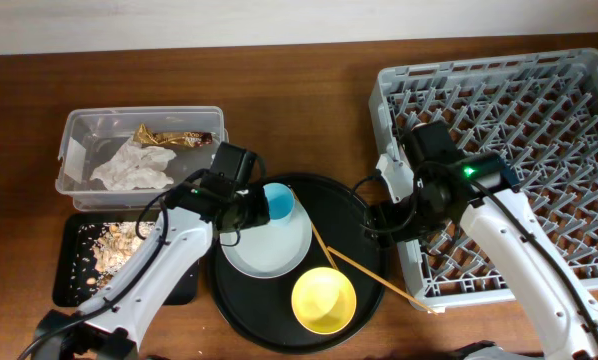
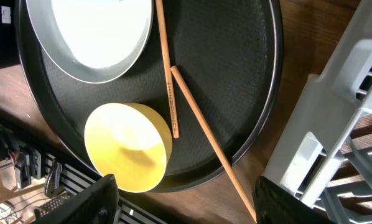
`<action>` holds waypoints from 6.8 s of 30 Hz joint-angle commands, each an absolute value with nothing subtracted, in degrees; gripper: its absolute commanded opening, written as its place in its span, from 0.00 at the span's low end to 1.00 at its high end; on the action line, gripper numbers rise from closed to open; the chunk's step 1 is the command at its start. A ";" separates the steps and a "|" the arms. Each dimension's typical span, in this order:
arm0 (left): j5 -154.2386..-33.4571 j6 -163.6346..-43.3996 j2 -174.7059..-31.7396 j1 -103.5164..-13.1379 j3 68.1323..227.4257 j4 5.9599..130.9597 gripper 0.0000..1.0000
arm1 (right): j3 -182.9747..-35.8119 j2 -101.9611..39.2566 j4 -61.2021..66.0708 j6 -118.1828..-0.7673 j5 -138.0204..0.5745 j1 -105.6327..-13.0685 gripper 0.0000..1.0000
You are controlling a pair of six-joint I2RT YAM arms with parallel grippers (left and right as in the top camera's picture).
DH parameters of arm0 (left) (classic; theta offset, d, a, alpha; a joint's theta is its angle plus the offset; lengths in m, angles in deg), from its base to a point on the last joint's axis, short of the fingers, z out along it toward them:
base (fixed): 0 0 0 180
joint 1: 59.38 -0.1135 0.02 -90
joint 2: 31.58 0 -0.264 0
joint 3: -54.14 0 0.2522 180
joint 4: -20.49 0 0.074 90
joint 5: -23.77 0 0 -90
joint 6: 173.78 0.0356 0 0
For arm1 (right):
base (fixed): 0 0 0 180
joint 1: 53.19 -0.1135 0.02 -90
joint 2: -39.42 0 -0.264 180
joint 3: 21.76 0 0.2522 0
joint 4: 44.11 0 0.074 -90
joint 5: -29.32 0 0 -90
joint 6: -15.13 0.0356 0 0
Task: Sort waste into correct bins and load items into the dishwasher rack
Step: 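Grasp the light blue cup on the white plate with the left gripper, then pass the blue cup from the left gripper to the right gripper, then place the blue cup upside down in the dish rack with right gripper, then grasp the yellow bowl rim on the tray with the right gripper, then lift the yellow bowl and set it in the rack's back row, then grasp a wooden chopstick on the tray with the right gripper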
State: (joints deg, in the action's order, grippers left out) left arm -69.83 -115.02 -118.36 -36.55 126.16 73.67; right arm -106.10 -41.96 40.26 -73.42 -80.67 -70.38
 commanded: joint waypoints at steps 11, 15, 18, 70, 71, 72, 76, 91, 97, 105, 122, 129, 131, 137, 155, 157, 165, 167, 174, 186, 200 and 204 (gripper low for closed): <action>-86.33 -114.30 -112.61 -36.42 135.28 75.22 0.01 | -123.55 -41.48 41.29 -73.55 -79.97 -70.71 0.95; -124.08 -112.40 -106.03 -41.33 145.22 74.81 0.00 | -134.65 -40.30 45.07 -75.17 -91.18 -70.68 0.99; -146.26 -112.40 -105.94 -47.67 145.75 66.68 0.00 | -135.87 -37.35 44.85 -79.41 -108.01 -66.03 0.99; -88.89 -105.93 -105.94 -53.09 145.62 97.10 0.67 | -114.02 -48.02 47.91 -60.85 -50.96 -63.62 0.43; -88.86 -105.93 -105.94 -53.09 145.62 97.10 0.67 | -113.91 -48.06 47.38 -60.83 -50.96 -63.62 0.43; -88.86 -105.91 -105.94 -53.09 145.62 97.17 0.67 | -113.71 -48.06 46.90 -60.83 -50.96 -63.62 0.43; -88.86 -105.93 -105.94 -53.09 145.62 97.15 0.67 | -111.74 -48.06 46.51 -60.83 -50.96 -63.62 0.72; -61.24 -109.43 -105.92 -62.67 145.62 99.99 0.99 | -108.18 -48.08 33.96 -53.20 -72.47 -109.63 0.74; -61.24 -109.43 -105.92 -62.93 145.62 99.94 0.99 | -91.55 -48.24 14.34 -47.72 -61.30 -120.63 0.42; -61.24 -109.41 -105.92 -62.93 145.62 99.94 0.99 | -91.35 -49.48 13.96 -49.44 -63.05 -120.56 0.36; -61.24 -109.43 -105.92 -62.93 145.62 99.94 0.99 | -91.61 -52.87 16.35 -52.09 -67.77 -117.98 0.24; -61.24 -109.43 -105.92 -62.93 145.62 99.94 0.99 | -92.01 -55.38 16.78 -52.13 -71.09 -114.18 0.04; -61.24 -109.43 -105.92 -62.93 145.62 99.94 0.99 | -94.89 -54.95 18.47 -52.15 -71.03 -114.18 0.04; -61.24 -109.43 -105.92 -62.93 145.62 99.94 0.99 | -117.32 -47.01 25.94 -58.62 -72.32 -108.30 0.04; -61.24 -109.43 -105.92 -62.93 145.62 99.94 0.99 | -129.34 -87.34 -4.35 -64.68 -149.63 -20.46 0.37; -61.24 -109.43 -105.92 -62.93 145.62 99.94 0.99 | -129.34 -87.32 -1.49 -59.30 -149.60 -14.31 0.99; -61.24 -109.43 -105.92 -62.93 145.62 99.94 0.99 | -129.45 -59.06 27.32 -68.92 -104.82 -9.18 0.99; -61.24 -109.43 -105.92 -62.93 145.62 99.94 0.99 | -129.45 -44.17 38.99 -70.21 -83.73 -25.42 0.98; -61.24 -109.43 -105.92 -62.93 145.62 99.94 0.99 | -115.46 -41.44 54.75 -72.48 -67.93 -76.80 0.65; -61.24 -109.43 -105.92 -62.93 145.62 99.94 0.99 | -89.34 -50.05 30.27 -70.14 -74.42 -85.26 0.41; -61.24 -109.43 -105.92 -62.93 145.62 99.94 0.99 | -89.30 -57.48 23.36 -66.86 -67.60 -91.80 0.18; -61.24 -109.43 -105.92 -62.93 145.62 99.94 0.99 | -92.90 -57.37 25.24 -66.88 -69.50 -91.78 0.04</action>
